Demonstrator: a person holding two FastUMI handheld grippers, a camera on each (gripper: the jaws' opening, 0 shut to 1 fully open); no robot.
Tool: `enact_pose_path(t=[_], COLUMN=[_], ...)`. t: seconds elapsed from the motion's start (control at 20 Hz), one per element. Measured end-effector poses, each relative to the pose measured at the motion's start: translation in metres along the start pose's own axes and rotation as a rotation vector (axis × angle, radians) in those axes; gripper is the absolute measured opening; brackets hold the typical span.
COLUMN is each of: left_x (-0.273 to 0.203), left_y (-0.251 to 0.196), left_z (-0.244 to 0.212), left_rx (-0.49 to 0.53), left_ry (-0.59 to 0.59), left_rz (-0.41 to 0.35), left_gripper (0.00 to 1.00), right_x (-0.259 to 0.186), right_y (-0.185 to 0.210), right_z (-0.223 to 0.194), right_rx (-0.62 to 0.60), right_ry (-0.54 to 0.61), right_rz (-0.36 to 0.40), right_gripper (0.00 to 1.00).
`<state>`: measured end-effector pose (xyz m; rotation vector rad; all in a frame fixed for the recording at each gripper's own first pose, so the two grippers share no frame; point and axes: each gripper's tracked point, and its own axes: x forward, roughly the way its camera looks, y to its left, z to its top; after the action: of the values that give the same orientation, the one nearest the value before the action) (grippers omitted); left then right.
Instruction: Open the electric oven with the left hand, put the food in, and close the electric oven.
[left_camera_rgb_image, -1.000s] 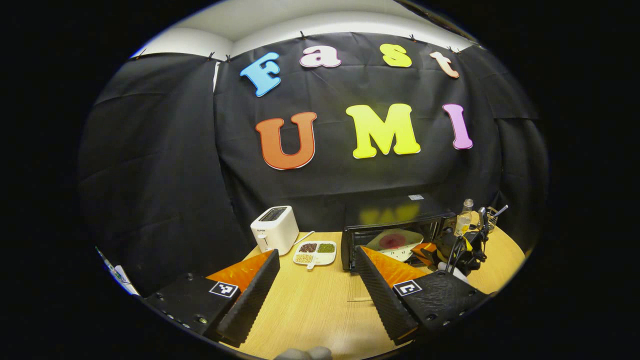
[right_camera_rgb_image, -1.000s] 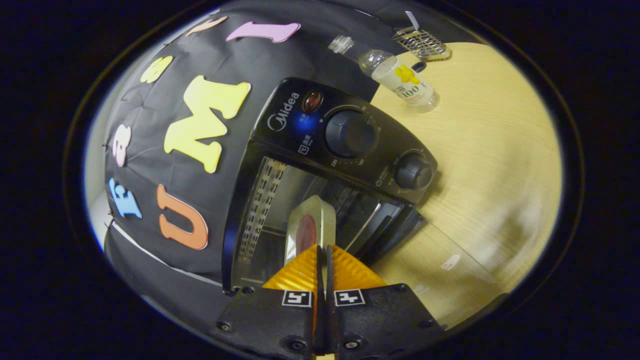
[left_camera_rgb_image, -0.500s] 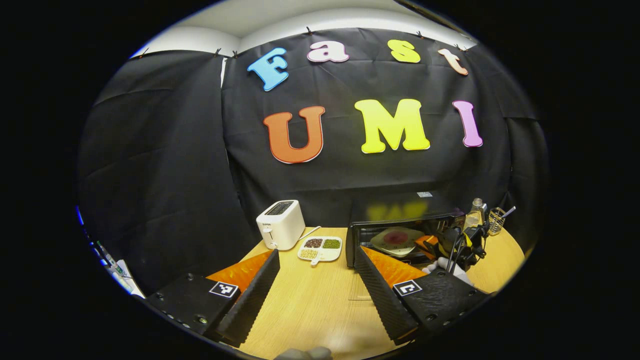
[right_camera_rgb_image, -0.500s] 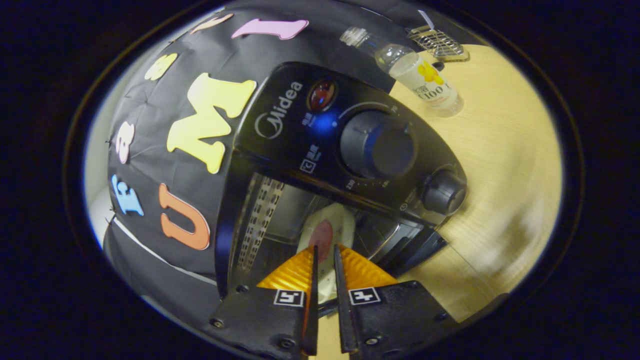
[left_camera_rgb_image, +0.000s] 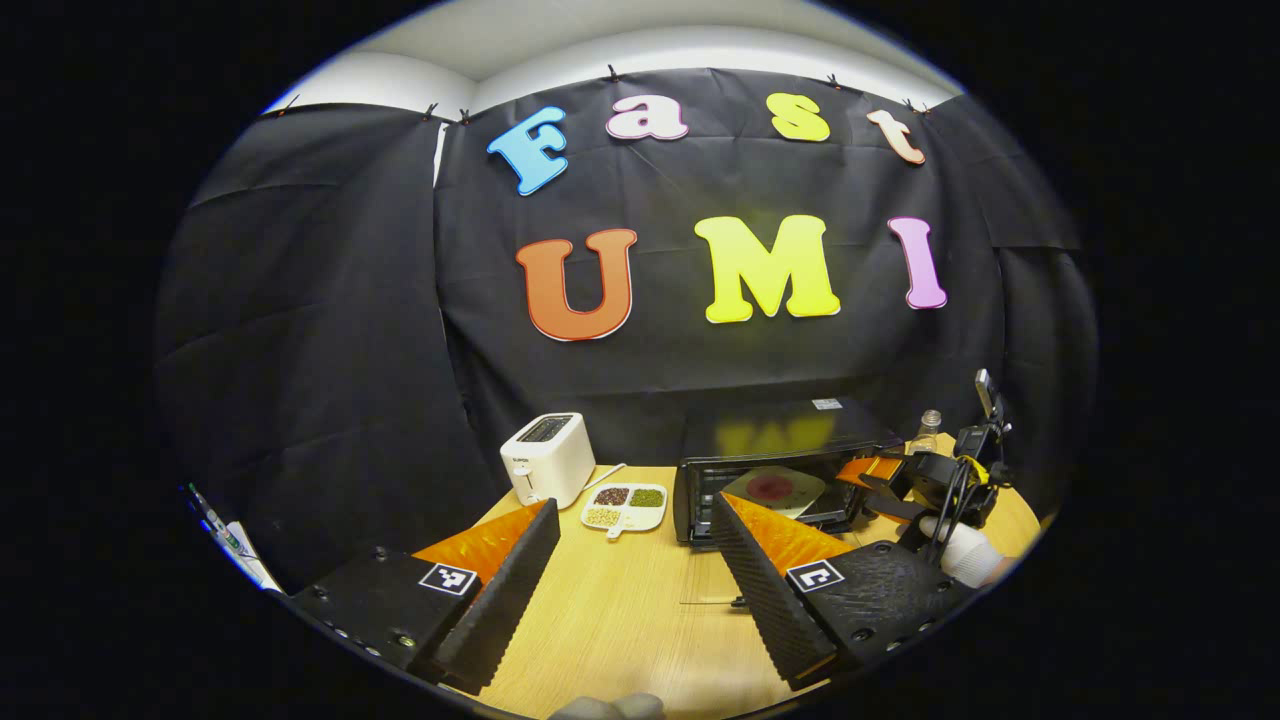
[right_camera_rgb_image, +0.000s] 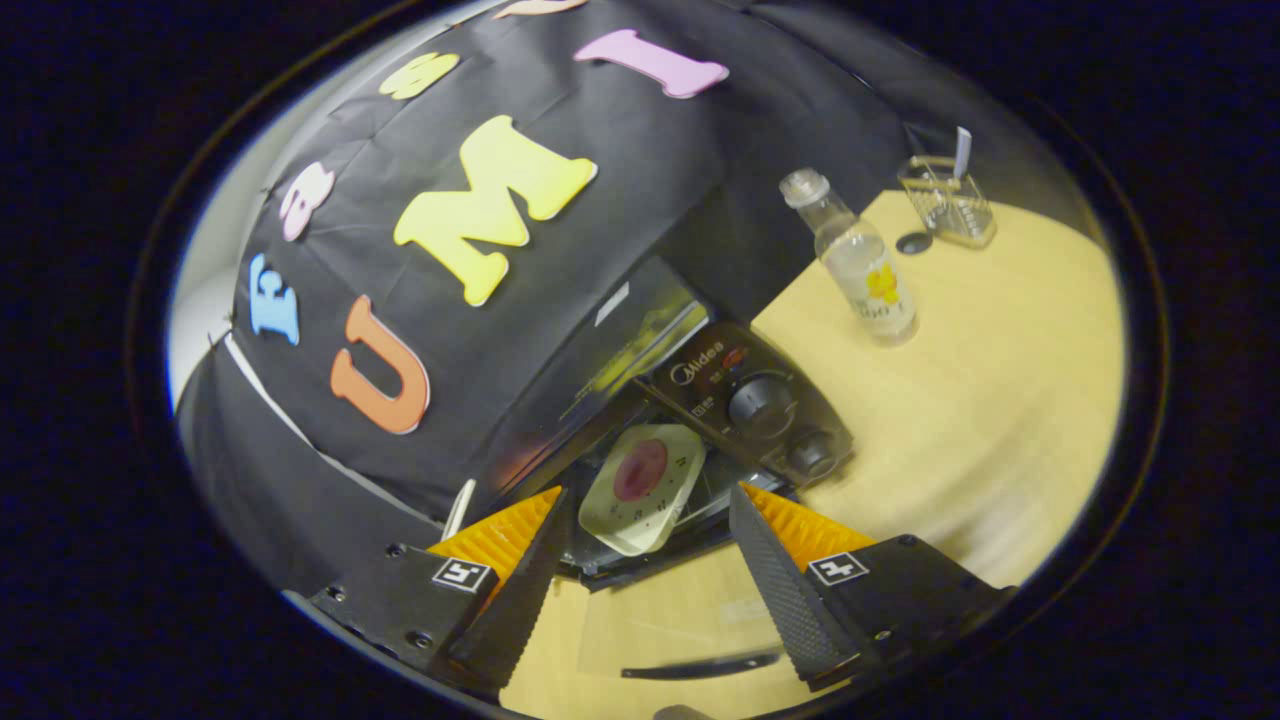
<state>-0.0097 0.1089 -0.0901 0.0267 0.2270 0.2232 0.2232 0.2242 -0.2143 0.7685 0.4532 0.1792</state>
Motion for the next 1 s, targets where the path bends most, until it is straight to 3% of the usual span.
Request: enact_pose_path(t=[0.2,0.25,0.3,0.65,0.75,0.8,1.0], left_x=[-0.009,-0.01,-0.011,-0.021,-0.023,-0.023,-0.022], left_y=[-0.013,-0.015,-0.018,-0.039,-0.047,-0.053,-0.078], left_z=[0.002,0.002,0.001,-0.023,-0.041,-0.047,-0.087], left_rx=[-0.003,-0.002,-0.001,0.023,0.02,0.016,0.016], left_ry=[-0.015,-0.026,-0.028,-0.039,-0.014,-0.005,0.065], left_rz=[-0.058,-0.073,-0.088,-0.187,-0.217,-0.23,-0.273], left_gripper=[0.97,0.96,0.97,0.97,0.97,0.97,0.97], right_x=[-0.064,-0.081,-0.095,-0.204,-0.231,-0.245,-0.281], right_y=[-0.002,-0.003,-0.004,-0.03,-0.039,-0.04,-0.06], right_z=[0.016,0.024,0.032,0.076,0.082,0.083,0.085], right_rx=[-0.234,-0.283,-0.32,-0.604,-0.639,-0.641,-0.667], right_ry=[-0.025,-0.04,-0.056,-0.194,-0.215,-0.223,-0.222], right_rz=[-0.055,-0.067,-0.079,-0.199,-0.238,-0.252,-0.312], right_gripper=[0.94,1.0,0.94,0.94,1.0,0.96,1.0])
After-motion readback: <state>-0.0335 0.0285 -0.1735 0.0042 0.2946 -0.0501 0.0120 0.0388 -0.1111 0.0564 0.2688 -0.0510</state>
